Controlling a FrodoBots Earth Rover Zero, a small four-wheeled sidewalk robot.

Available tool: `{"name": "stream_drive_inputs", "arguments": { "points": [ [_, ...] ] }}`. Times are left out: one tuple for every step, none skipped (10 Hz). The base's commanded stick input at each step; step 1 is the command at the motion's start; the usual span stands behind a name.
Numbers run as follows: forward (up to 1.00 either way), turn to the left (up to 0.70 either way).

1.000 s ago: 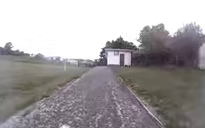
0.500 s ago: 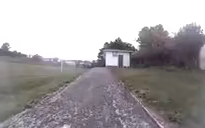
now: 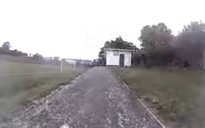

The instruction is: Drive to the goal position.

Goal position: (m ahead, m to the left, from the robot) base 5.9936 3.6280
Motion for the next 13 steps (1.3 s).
{"name": "stream_drive_inputs", "arguments": {
  "points": [
    [1.00, 0.13],
    [1.00, 0.00],
    [1.00, 0.00],
    [1.00, 0.00],
    [1.00, 0.00],
    [1.00, 0.00],
    [1.00, 0.00],
    [1.00, 0.00],
    [1.00, 0.00],
    [1.00, 0.00],
    [1.00, 0.00],
    [1.00, 0.00],
    [1.00, 0.00]
  ]
}}
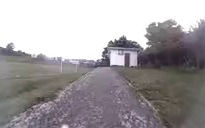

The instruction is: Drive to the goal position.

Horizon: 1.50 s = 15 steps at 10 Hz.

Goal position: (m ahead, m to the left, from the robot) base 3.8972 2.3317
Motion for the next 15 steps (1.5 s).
{"name": "stream_drive_inputs", "arguments": {
  "points": [
    [1.00, 0.00],
    [1.00, 0.00],
    [1.00, 0.00],
    [1.00, 0.00],
    [1.00, 0.00],
    [1.00, 0.00],
    [1.00, 0.00],
    [1.00, 0.00],
    [1.00, 0.00],
    [1.00, 0.00],
    [1.00, 0.00],
    [1.00, -0.06],
    [1.00, -0.15],
    [1.00, -0.26],
    [1.00, -0.13]
  ]
}}
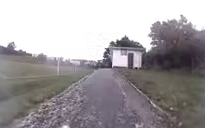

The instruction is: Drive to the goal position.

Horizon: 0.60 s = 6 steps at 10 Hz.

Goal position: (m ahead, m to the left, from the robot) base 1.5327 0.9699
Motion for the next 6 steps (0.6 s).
{"name": "stream_drive_inputs", "arguments": {
  "points": [
    [1.00, 0.00],
    [1.00, 0.00],
    [1.00, 0.00],
    [1.00, 0.00],
    [1.00, 0.00],
    [1.00, 0.00]
  ]
}}
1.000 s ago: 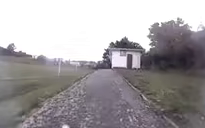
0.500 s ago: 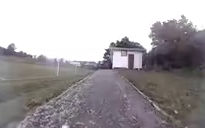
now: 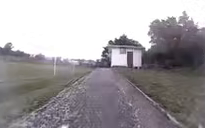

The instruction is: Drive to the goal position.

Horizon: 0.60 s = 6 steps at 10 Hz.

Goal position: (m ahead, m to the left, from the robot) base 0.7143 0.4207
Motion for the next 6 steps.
{"name": "stream_drive_inputs", "arguments": {
  "points": [
    [1.00, 0.00],
    [1.00, 0.00],
    [1.00, 0.00],
    [1.00, 0.00],
    [1.00, 0.00],
    [1.00, 0.00]
  ]
}}
